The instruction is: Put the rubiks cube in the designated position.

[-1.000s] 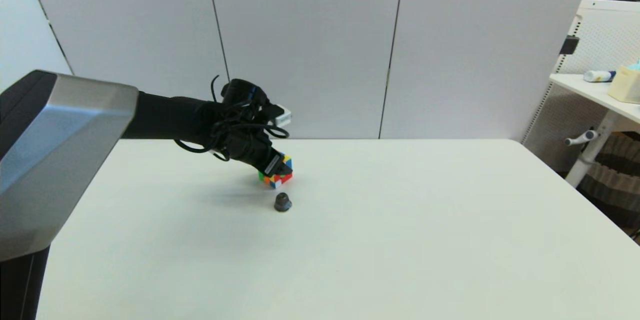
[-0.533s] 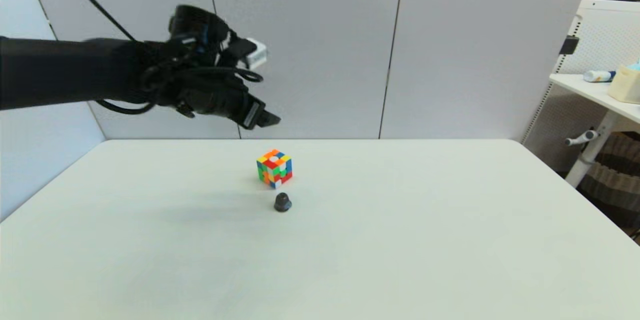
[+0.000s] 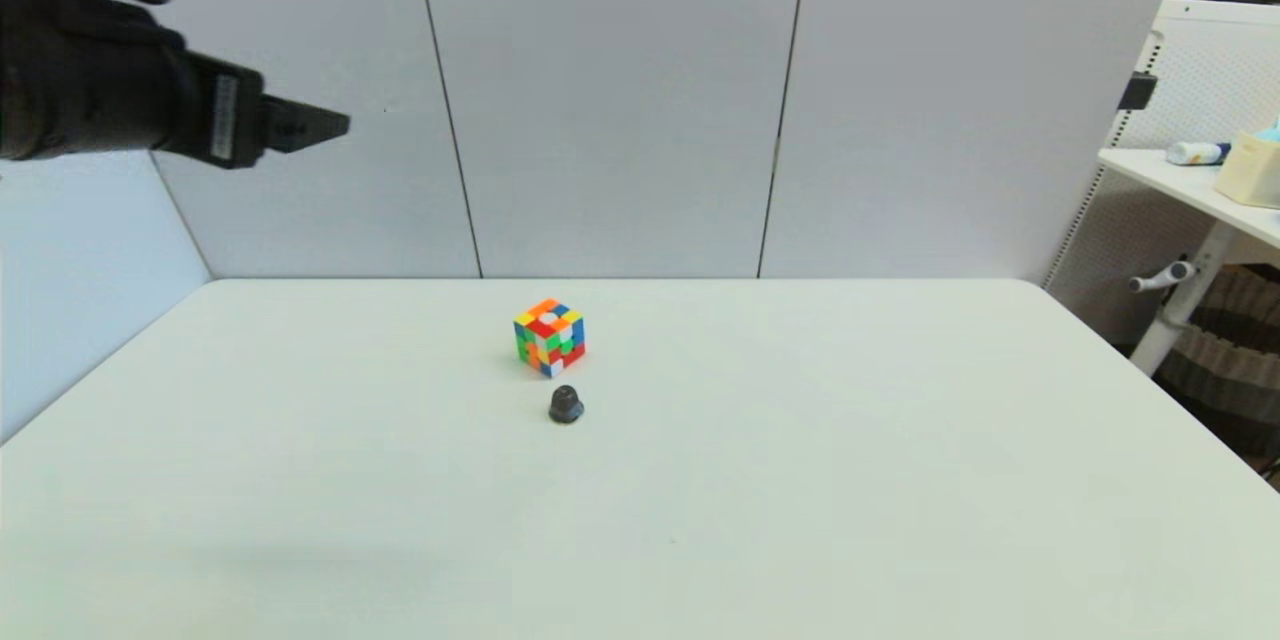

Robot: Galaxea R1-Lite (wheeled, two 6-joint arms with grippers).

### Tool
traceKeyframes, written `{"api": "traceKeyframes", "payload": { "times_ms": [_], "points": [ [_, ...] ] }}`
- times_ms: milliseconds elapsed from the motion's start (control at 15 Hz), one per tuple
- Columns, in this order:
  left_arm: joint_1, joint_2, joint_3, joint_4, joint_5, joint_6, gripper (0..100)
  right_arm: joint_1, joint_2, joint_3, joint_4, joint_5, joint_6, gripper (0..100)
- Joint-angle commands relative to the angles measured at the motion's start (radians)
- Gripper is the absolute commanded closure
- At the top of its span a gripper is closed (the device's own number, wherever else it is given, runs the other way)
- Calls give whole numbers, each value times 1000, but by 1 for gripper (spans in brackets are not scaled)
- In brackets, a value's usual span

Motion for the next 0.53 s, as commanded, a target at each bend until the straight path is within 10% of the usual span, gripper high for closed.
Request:
{"api": "traceKeyframes", "payload": {
  "times_ms": [67,533],
  "points": [
    [101,-471,528,-159,10,-92,0,1,1,0,0,0,0,0],
    [182,-1034,1185,-312,7,-94,0,-1,1,0,0,0,0,0]
  ]
}}
